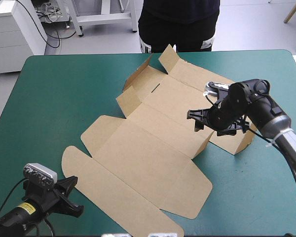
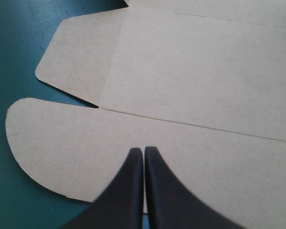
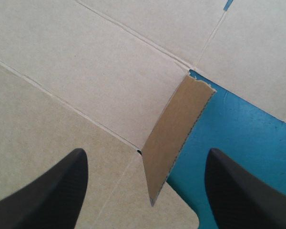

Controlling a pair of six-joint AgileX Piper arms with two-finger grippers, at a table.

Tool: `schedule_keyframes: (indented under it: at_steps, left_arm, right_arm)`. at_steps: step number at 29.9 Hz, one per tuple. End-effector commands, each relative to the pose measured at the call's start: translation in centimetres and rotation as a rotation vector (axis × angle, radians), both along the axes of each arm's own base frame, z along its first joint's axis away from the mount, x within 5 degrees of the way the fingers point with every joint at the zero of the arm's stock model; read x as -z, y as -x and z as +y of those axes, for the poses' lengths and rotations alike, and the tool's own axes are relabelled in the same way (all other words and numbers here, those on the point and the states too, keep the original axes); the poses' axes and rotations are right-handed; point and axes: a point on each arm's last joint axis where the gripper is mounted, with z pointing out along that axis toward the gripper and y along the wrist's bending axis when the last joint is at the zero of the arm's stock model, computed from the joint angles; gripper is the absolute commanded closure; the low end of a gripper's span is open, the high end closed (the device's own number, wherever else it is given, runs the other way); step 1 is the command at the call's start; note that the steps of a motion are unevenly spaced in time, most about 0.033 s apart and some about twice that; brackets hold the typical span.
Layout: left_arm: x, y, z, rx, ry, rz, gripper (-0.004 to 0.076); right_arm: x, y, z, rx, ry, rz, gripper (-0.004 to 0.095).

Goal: Fold the box

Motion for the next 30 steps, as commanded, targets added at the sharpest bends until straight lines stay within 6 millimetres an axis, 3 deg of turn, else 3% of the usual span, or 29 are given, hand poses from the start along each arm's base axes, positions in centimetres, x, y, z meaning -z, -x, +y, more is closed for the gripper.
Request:
schedule_keyframes:
  at_steps: [1,10,15,23,27,30]
  left_arm:
    - [-1.2,-0.3,-0.1,-0.015,0.050,-0.060,0.0732]
    - [-1.2,-0.3,-0.1,-0.015,0.050,-0.060,0.0732]
    - [-1.2,-0.3,-0.1,-0.015,0.050,-0.060,0.0732]
    - [-1.2,-0.3,-0.1,-0.015,0.050,-0.060,0.0732]
    - [-1.2,-0.3,-0.1,-0.015,0.050,-0.060,0.0732]
    - [-1.2,-0.3,-0.1,-0.015,0.050,-0.060,0.0732]
  right_arm:
    - [-0.6,-0.6,0.4,0.011,-0.044,-0.027,0.0263]
    - [3.5,-0.2,0.1,0.050,0.004,0.091,0.0263]
    - [3.8,-0.9,0.2,0.123,-0.029,0.048,0.0263]
    - [6.5,-1.9,1.1,0.176,-0.052,0.176,0.0263]
    - [6.6,-2.2,1.2,0.180,-0.061,0.159,0.0264]
    - [6.6,-2.3,1.1,0.211,-0.063,0.153,0.0325]
